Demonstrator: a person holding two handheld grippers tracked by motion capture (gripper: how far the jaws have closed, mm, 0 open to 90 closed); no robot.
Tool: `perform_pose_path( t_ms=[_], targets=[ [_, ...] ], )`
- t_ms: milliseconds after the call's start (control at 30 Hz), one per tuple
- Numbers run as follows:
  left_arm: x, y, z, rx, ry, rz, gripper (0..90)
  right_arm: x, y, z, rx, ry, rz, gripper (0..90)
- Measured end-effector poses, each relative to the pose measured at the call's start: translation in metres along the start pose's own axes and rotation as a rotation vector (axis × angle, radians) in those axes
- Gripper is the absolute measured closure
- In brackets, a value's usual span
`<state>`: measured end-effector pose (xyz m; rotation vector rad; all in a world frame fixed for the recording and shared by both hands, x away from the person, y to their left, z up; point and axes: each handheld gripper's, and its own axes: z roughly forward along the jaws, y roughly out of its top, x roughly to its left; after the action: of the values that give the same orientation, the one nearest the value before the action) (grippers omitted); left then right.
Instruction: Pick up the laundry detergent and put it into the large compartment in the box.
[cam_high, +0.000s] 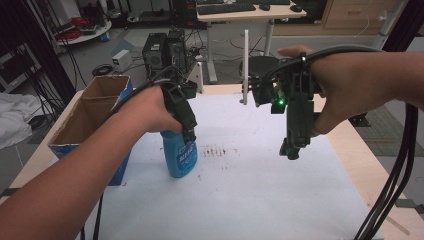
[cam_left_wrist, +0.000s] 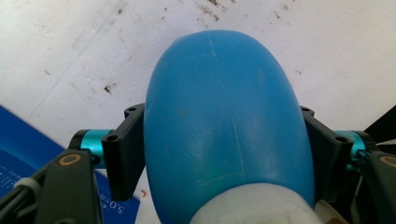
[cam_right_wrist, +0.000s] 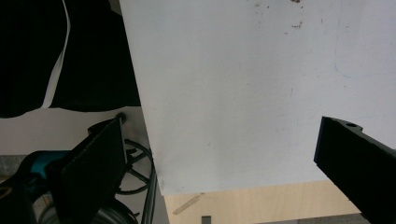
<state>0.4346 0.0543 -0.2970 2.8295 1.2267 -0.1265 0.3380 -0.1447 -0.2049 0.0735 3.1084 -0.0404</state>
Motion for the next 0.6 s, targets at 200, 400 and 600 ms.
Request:
perform_pose_path(
  t_ms=[200,400,600],
  targets=[
    [-0.0006,0.0003,0.0,0.006,0.006,0.001,30.8,-0.0001,-0.0007,0.0004,-0.005,-0.001,0.001,1.3],
    [-0.0006,0.0003,0.0,0.004,0.008,-0.006,35.1,0.0003,0.0003,0.001,0.0,-0.001,-0.004,1.3],
    [0.0012,-0.0007,-0.0013,-0.002,0.011,-0.005,36.5,0.001,0.001,0.0017,-0.001,-0.001,-0.001,1.3]
  ],
)
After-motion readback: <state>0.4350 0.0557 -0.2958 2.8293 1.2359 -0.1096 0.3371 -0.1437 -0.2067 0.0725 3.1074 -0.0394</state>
